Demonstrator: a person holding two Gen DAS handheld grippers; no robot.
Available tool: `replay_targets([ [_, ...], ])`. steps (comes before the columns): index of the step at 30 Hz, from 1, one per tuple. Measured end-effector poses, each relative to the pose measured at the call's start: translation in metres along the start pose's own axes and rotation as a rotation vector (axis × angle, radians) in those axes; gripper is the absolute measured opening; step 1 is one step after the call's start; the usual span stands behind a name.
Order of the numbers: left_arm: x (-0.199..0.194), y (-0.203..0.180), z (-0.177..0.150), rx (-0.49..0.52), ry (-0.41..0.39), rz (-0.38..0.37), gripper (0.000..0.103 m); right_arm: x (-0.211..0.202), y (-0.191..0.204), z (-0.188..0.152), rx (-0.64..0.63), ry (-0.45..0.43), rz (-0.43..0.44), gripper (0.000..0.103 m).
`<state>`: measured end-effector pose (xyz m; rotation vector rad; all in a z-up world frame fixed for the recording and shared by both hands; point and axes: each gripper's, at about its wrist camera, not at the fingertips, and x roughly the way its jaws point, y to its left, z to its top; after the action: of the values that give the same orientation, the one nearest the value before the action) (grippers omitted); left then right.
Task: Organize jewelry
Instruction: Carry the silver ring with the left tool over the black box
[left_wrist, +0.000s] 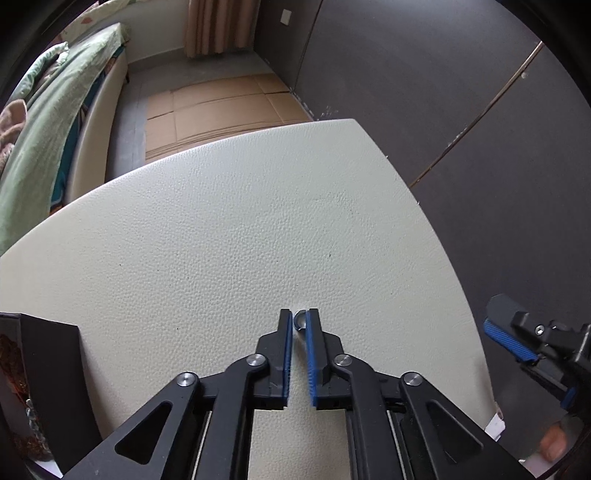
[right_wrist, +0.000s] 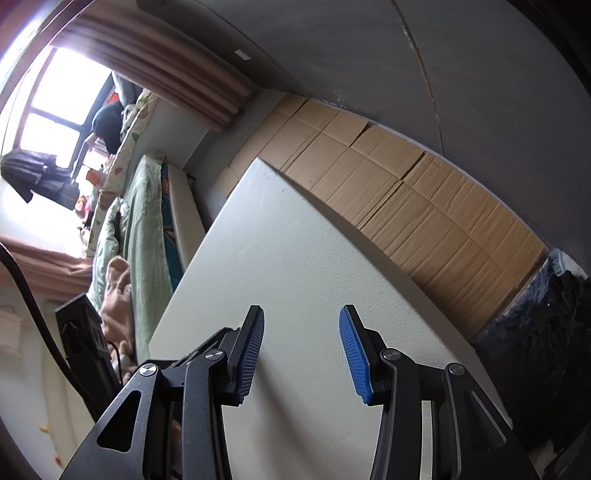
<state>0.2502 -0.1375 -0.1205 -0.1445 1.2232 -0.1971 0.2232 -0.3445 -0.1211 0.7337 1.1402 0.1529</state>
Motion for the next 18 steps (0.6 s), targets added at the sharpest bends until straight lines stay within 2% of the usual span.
replay_targets([
  [2, 0.002, -0.005, -0.001, 0.03, 0.008, 0.025, 0.016, -0.002, -0.004, 0.002, 0.009, -0.001, 0.003, 0.045],
  [13, 0.007, -0.022, -0.002, 0.099, -0.023, 0.111, 0.017, -0.005, -0.005, 0.006, 0.002, 0.001, 0.015, 0.045],
  [18, 0.003, -0.016, -0.007, 0.102, -0.027, 0.105, 0.013, -0.006, -0.006, 0.006, -0.002, 0.001, 0.013, 0.045],
])
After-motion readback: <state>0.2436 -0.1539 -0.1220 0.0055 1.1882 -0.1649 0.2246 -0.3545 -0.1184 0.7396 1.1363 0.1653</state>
